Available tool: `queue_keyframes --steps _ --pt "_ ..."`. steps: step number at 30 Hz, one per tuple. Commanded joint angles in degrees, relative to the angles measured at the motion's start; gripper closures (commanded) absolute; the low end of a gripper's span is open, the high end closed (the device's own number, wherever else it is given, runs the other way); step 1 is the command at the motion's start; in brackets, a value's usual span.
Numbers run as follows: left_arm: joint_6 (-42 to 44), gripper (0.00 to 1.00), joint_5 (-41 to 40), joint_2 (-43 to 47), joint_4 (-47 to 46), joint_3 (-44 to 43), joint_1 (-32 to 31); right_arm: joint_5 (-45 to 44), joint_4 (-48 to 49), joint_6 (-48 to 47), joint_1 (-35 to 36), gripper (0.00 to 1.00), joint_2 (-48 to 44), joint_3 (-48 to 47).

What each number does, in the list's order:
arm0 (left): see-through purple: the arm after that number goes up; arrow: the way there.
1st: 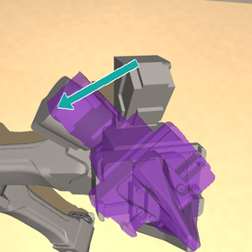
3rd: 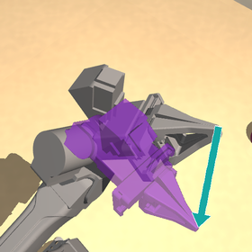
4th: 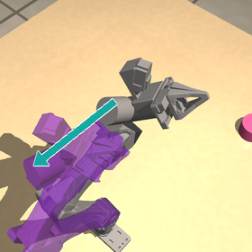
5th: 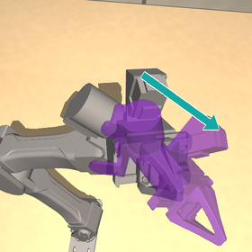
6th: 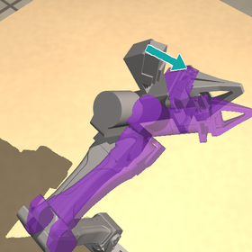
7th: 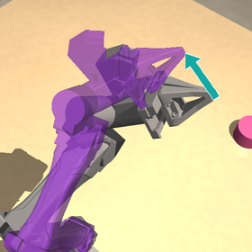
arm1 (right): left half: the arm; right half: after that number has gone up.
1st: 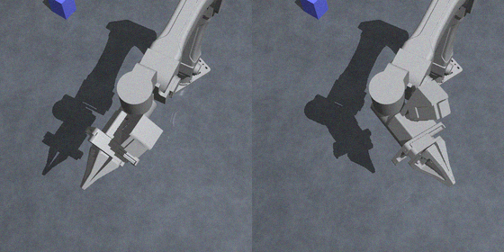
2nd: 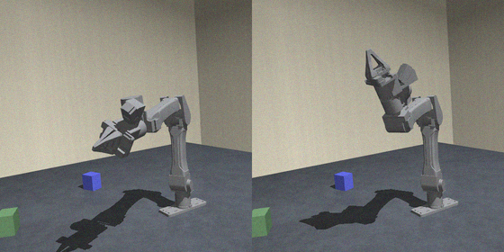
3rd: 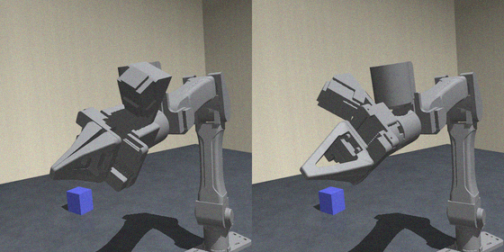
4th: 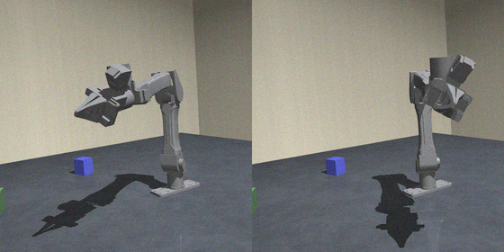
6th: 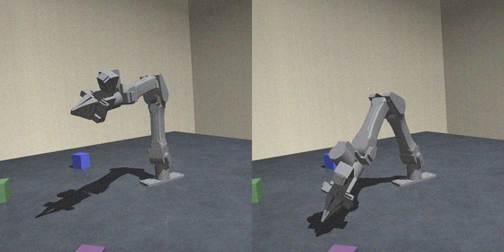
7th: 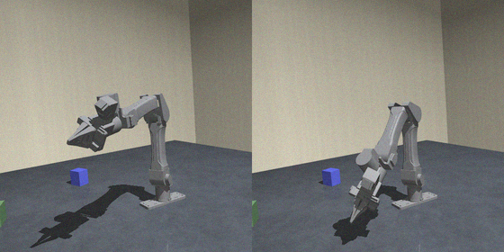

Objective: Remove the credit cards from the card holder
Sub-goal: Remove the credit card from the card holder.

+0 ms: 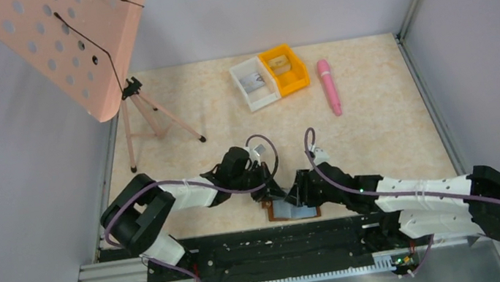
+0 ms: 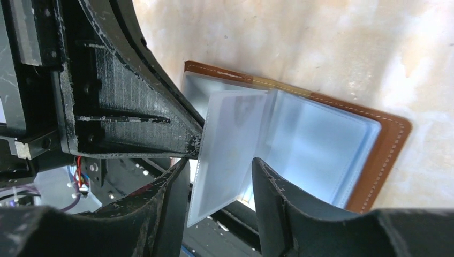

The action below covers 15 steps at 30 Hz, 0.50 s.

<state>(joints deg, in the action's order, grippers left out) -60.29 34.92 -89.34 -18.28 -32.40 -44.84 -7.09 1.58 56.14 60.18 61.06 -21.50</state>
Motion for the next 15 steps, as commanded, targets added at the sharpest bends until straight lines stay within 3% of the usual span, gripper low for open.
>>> queue_keyframes --steps 1,6,15 --pt "-0.2 1.0 2.5 -1.2 -2.2 -2.0 -0.9 -4.0 -3.1 -0.3 -0.4 0.55 -3.1 -0.9" --pt "-0.3 1.0 2.3 -2.1 -2.2 -2.7 -1.2 -4.6 -3.3 0.4 -0.4 0.63 -5.8 0.9" --pt "-0.2 1.0 1.4 -3.1 -1.6 -4.1 -2.2 -6.4 -7.1 0.6 -0.4 0.66 -7.8 1.0"
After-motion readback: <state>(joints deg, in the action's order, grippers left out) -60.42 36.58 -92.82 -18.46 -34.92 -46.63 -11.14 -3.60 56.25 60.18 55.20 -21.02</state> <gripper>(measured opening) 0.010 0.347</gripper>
